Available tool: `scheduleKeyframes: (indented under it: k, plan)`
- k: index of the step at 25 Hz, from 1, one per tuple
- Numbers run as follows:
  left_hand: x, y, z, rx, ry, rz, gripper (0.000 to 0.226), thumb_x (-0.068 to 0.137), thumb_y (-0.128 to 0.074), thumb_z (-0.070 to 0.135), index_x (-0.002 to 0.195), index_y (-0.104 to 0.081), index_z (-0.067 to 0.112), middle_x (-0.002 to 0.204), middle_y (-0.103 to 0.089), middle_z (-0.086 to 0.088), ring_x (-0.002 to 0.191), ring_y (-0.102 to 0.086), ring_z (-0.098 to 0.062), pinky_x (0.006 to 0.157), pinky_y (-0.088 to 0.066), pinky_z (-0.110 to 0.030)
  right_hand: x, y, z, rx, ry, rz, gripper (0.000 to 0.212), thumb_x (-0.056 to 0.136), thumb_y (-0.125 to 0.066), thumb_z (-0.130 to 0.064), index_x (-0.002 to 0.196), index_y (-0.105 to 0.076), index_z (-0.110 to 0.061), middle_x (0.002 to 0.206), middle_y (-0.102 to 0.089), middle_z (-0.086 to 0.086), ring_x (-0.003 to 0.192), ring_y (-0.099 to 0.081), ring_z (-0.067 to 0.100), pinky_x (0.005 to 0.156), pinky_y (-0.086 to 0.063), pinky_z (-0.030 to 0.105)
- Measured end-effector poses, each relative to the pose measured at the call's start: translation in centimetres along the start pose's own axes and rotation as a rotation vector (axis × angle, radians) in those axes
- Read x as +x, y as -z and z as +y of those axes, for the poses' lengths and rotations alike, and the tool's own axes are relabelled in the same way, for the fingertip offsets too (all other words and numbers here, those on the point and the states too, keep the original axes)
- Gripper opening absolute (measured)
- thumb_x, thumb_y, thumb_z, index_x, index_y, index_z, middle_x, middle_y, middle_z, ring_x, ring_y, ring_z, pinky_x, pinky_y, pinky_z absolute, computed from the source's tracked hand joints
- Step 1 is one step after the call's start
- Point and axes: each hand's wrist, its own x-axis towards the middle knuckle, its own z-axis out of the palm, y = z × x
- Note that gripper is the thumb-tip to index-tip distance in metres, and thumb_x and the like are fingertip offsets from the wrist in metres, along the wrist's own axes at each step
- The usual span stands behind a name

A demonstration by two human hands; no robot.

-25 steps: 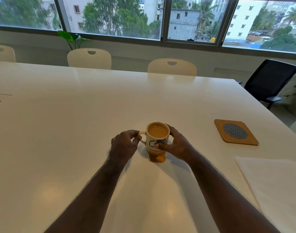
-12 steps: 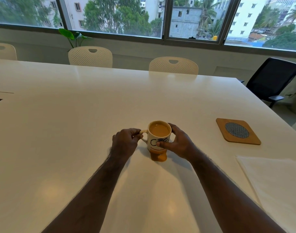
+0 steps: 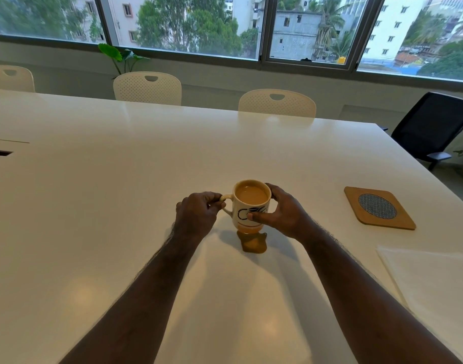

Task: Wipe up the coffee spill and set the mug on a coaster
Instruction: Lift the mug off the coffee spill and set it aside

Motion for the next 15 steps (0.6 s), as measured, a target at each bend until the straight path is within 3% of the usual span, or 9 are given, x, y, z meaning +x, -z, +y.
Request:
scheduleKeyframes:
  k: [15]
  plan:
    - [1.9,6.2,-3.6,0.032,0.062,0.097,0.02,0.085,-0.072,0.031,0.102,-0.076,0.021,0.093,-0.077,0.002,0.086,-0.069,-0.02,0.088,-0.052,-0.05,5.5,-4.3,-4.1,0.033,0.117,-0.122,0.078,0.069,-0.082,-0.039,0.135,-0.048,-0.016,0.129,-0.058,-0.001,0.118,-0.054,0.015,0.094,-0.051,0.037]
